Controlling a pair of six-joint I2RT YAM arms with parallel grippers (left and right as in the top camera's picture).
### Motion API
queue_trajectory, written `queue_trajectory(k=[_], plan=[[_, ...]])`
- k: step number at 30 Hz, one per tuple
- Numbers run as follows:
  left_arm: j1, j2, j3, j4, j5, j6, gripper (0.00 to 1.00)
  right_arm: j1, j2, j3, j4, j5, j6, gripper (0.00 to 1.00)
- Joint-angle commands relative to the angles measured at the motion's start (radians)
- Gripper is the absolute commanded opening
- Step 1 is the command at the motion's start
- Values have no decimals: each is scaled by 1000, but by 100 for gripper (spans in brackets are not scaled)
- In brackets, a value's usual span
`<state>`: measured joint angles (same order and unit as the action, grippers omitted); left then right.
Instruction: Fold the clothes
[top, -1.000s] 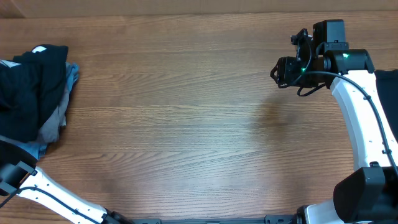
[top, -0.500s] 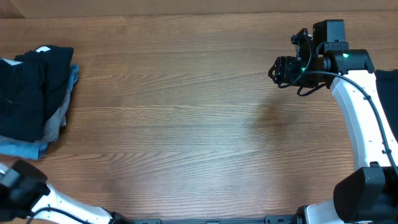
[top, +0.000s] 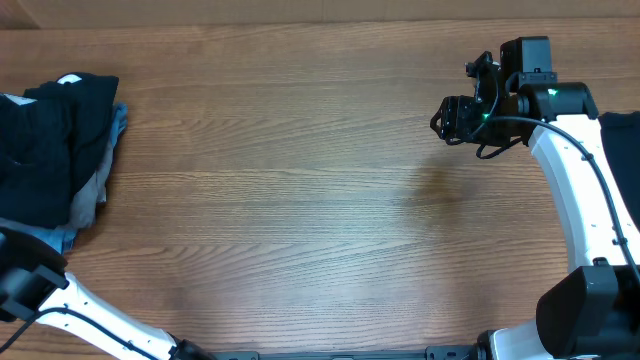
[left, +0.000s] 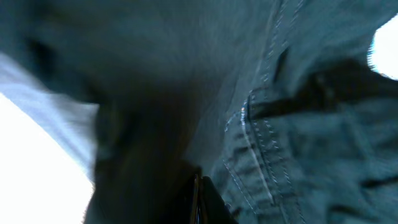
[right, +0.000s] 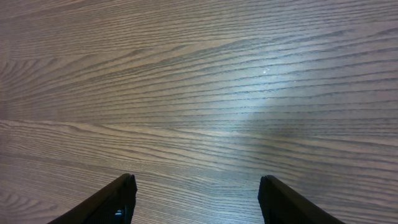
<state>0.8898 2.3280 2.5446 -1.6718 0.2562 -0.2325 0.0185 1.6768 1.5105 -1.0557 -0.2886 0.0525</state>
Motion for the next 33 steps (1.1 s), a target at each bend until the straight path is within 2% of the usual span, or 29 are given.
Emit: queue_trajectory(k=[1, 5, 8, 11, 14, 16, 19, 20, 22, 25, 29, 33], plan=[[-42, 10, -135, 35, -5, 16, 4, -2, 3, -7, 6, -3, 0, 67], [-112, 10, -378, 152, 0, 16, 4, -2, 3, -7, 6, 0, 0, 67], [-157, 10, -452, 207, 8, 16, 4, -2, 3, -7, 6, 0, 0, 68], [-163, -8, -356, 183, 113, 37, 4, -2, 3, -7, 2, 0, 0, 68], [-163, -56, -152, 115, 108, 39, 4, -2, 3, -7, 3, 0, 0, 68], [-163, -103, -55, 106, 108, 38, 9, -2, 3, -7, 3, 0, 0, 68], [-163, -126, -26, 114, 108, 35, 11, -2, 3, -7, 3, 0, 0, 68], [-164, -122, -42, 134, 108, 37, 4, -2, 3, -7, 3, 0, 0, 68], [-166, -121, -102, 189, 129, 47, 4, -2, 3, -7, 3, 0, 0, 68], [-168, -120, -221, 239, 275, 137, 4, -2, 3, -7, 3, 0, 0, 68], [-204, -117, -433, 340, 328, 201, 4, -2, 5, -13, 6, 0, 0, 69], [-237, -117, -548, 436, 334, 208, 4, -2, 10, -13, -2, 0, 0, 69]])
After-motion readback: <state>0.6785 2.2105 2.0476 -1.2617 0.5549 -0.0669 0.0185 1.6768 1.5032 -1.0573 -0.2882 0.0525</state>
